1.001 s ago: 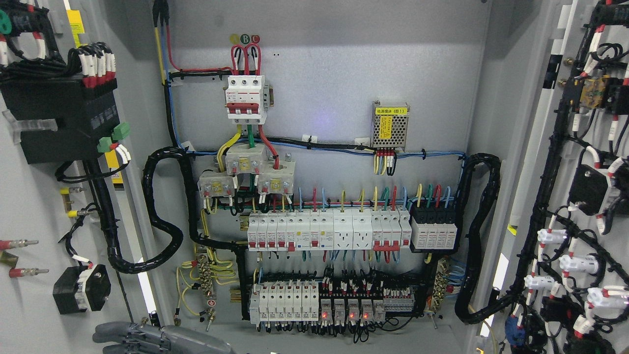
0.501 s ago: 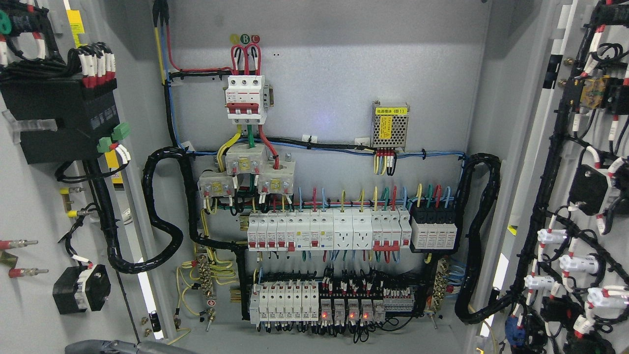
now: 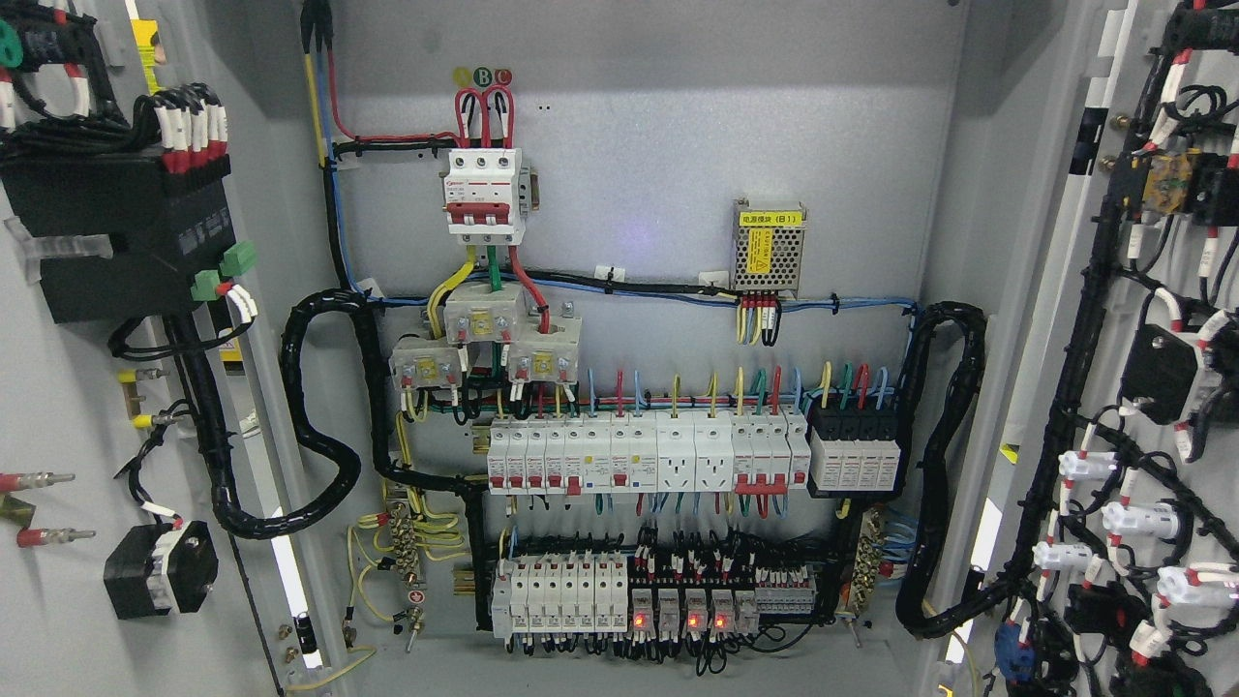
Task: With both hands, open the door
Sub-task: 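Withdraw the right hand down out of the cabinet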
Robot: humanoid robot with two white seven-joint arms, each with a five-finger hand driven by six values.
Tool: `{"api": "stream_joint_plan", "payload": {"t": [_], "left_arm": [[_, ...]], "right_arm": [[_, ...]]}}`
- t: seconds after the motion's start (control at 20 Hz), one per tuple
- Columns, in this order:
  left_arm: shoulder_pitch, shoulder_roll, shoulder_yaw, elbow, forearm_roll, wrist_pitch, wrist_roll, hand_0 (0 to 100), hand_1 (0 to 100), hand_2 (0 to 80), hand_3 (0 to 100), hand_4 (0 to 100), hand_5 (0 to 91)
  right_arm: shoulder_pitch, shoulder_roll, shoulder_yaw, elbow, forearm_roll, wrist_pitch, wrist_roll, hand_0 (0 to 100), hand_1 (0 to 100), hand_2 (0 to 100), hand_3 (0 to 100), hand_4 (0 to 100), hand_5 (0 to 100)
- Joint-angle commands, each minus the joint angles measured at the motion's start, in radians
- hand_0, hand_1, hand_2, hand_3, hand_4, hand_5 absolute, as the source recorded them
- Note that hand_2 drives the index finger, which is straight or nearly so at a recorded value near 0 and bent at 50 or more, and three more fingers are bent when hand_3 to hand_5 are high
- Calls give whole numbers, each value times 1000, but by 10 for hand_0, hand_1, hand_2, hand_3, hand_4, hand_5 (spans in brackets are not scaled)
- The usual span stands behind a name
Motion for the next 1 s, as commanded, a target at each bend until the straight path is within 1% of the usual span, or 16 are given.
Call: {"api": "stream_joint_plan", "payload": {"t": [0.0, 0.3, 0.4, 0.45, 0.65, 0.7, 0.8, 0.85, 0.9, 0.95], "left_arm": [[0, 26, 0, -9, 0, -3, 1, 120, 556, 0, 0, 0, 0], [0, 26, 0, -9, 0, -3, 1, 120, 556, 0, 0, 0, 0], [0, 26, -2, -9, 0, -3, 1, 120, 556, 0, 0, 0, 0], [0, 28, 0, -9, 0, -3, 2, 120, 556, 0, 0, 0, 0], [2, 28, -2, -6, -3, -3, 2, 120, 556, 0, 0, 0, 0], [2, 28, -2, -6, -3, -3, 2, 120, 556, 0, 0, 0, 0], [3, 28, 0, -8, 3, -3, 1, 120, 556, 0, 0, 0, 0], [3, 28, 2, -8, 8, -3, 1, 120, 556, 0, 0, 0, 0], [3, 26, 2, -9, 8, -3, 1, 120, 556, 0, 0, 0, 0], [2, 25, 2, -12, 8, -4, 1, 120, 556, 0, 0, 0, 0]], "right_arm": [[-15, 0, 33, -4, 0, 2, 1, 0, 500, 40, 0, 0, 0], [-22, 2, 35, -6, 4, -2, 0, 0, 500, 40, 0, 0, 0], [-10, 2, 23, -6, 7, -4, 0, 0, 500, 40, 0, 0, 0], [-4, 2, 3, -3, 11, -2, 1, 0, 500, 40, 0, 0, 0], [60, -10, -121, 27, 20, 3, 0, 0, 500, 40, 0, 0, 0], [79, -22, -141, 25, 23, 3, 0, 0, 500, 40, 0, 0, 0], [131, -77, -180, -5, 81, -5, 0, 0, 500, 40, 0, 0, 0], [169, -98, -207, -44, 119, -7, 0, 0, 500, 40, 0, 0, 0], [217, -108, -245, -68, 150, -8, 1, 0, 500, 40, 0, 0, 0], [253, -111, -285, -81, 165, -10, 1, 0, 500, 40, 0, 0, 0]]}}
